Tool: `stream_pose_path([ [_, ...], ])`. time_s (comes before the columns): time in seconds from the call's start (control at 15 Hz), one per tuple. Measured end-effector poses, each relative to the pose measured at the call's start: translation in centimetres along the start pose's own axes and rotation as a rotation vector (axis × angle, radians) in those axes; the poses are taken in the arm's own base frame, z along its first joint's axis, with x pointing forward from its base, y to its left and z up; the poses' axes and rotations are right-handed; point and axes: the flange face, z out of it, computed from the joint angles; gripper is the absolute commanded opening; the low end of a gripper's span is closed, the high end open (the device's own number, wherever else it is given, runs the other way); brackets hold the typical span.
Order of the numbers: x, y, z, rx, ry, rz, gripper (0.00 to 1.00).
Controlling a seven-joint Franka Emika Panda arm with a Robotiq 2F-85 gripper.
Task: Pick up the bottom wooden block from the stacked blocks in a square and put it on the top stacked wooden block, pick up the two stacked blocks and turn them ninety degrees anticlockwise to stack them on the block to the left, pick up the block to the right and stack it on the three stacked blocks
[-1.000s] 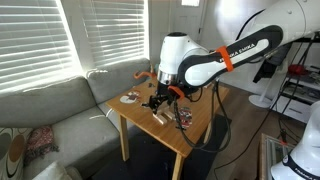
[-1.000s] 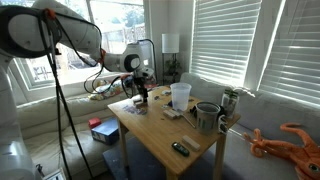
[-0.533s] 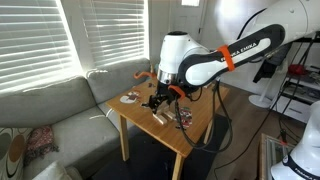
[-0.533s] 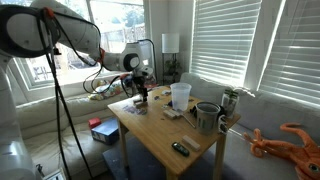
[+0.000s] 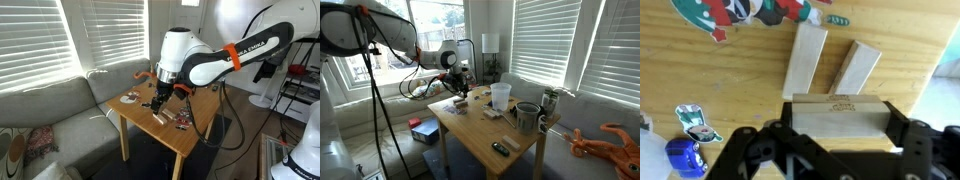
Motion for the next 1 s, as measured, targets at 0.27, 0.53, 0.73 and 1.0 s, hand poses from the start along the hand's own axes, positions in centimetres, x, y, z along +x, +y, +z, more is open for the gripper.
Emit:
stream_pose_path([
  [0.27,-0.3,-1.1,-0.3,-0.001,0.005,-0.207,0.60],
  [0.53,-0.8,-2.1,-0.1,0.003,0.001,-0.425,0.60],
  [0.73,-0.6,-2.1,-0.2,0.004,0.030,-0.484,0.85],
  [1.0,-0.2,-1.5,-0.3,0.005,0.055,-0.452,0.60],
])
